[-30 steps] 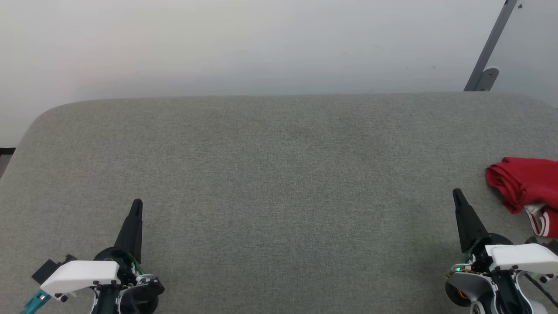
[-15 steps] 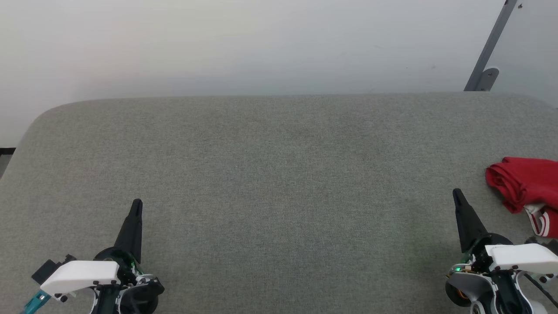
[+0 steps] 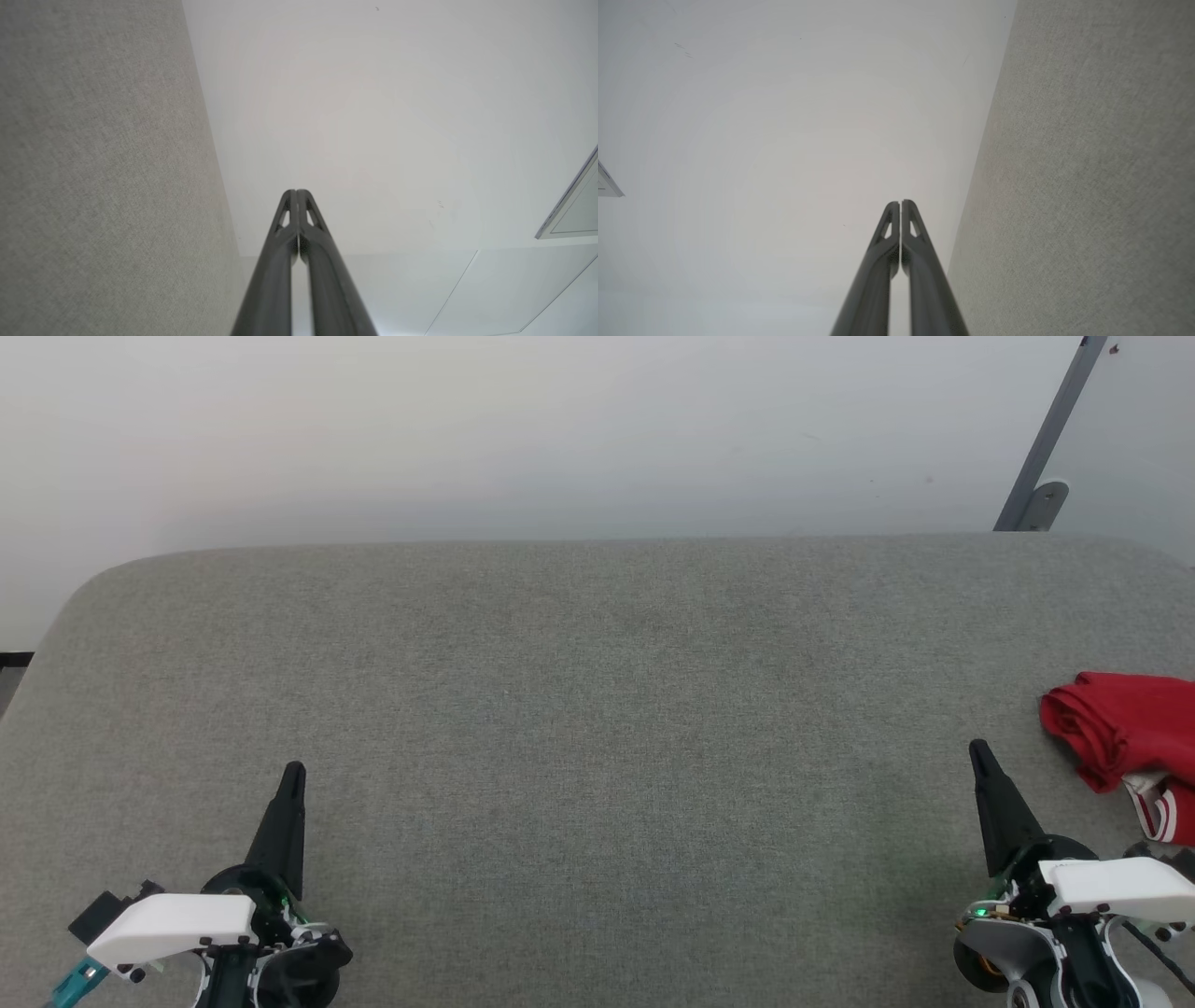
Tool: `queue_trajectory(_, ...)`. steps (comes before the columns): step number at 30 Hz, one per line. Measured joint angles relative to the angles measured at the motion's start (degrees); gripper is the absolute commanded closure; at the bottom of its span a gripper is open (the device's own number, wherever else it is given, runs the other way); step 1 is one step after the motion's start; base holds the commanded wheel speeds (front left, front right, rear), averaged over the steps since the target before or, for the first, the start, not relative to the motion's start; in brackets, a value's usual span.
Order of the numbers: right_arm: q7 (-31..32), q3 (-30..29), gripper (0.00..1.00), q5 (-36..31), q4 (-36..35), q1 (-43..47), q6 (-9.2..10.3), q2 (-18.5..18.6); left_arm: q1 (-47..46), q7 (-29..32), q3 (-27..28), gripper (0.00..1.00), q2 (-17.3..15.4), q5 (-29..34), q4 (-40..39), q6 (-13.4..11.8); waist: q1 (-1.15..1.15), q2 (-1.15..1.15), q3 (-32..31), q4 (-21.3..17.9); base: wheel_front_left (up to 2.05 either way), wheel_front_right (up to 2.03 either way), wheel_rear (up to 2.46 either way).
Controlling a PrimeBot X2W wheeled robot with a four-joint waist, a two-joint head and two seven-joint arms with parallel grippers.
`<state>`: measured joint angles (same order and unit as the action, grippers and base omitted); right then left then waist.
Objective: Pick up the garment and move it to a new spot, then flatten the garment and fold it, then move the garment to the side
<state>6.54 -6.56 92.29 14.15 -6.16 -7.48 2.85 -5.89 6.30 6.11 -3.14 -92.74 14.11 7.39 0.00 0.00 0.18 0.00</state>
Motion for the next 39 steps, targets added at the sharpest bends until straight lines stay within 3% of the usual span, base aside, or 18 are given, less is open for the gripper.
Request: queue_trajectory(39, 0.00, 0.03, 1.00, 0.00, 0.00, -0.01, 0.00, 0.00, -0.01, 0.04, 0.21, 1.00, 0.12, 0.10, 0.00, 0.01, 0.00, 0.00, 0.00, 0.00, 0.00, 0.00, 0.00)
